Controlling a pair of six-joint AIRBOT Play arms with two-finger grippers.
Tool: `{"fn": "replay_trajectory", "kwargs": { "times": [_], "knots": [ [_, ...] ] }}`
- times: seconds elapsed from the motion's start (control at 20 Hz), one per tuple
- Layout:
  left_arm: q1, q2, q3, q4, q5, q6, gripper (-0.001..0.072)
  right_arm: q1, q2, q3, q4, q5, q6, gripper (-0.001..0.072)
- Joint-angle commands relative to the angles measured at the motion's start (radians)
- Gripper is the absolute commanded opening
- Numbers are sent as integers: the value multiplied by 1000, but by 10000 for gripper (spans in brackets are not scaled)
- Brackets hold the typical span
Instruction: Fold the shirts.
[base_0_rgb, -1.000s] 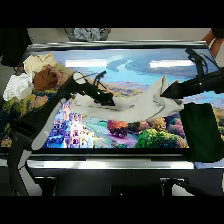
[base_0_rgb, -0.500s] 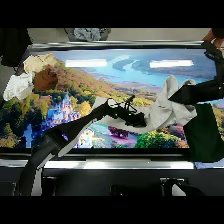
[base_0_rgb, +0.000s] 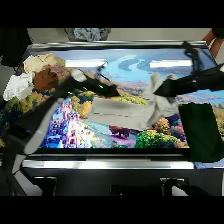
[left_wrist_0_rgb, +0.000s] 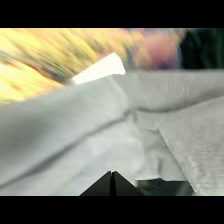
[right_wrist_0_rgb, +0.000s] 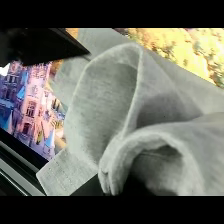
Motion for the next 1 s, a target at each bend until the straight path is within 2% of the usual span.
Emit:
{"fn": "replay_trajectory", "kwargs": {
  "times": [0.0, 0.15, 0.35, 0.4, 0.45, 0.5, 0.6, 0.7, 0.8, 0.95],
  "knots": [
    [237, 229, 0, 173, -46, 2, 33, 172, -121, 1, 75, -209, 29, 55],
    [385, 386, 0, 173, -47, 2, 34, 297, -254, 1, 183, -339, 47, 56],
    [444, 511, 0, 174, -59, 3, 34, 418, -422, 1, 307, -474, 69, 70],
    [440, 524, 0, 174, -68, 3, 34, 438, -455, 1, 352, -483, 68, 184],
    [431, 530, 0, 174, -73, 6, 34, 452, -484, 1, 409, -488, 49, 460],
    [422, 531, 0, 174, -73, 6, 34, 453, -500, 1, 470, -486, -6, 687],
    [403, 525, -3, 174, -72, 6, 34, 436, -488, 1, 486, -451, -58, 700],
    [396, 523, -27, 174, -71, 7, 34, 370, -441, 1, 399, -362, -86, 699],
    [396, 522, -59, 174, -71, 29, 34, 264, -373, 1, 205, -250, -67, 699],
    [397, 523, -106, 174, -72, 47, 34, 79, -286, 0, -209, -25, 11, 701]
  ]
}}
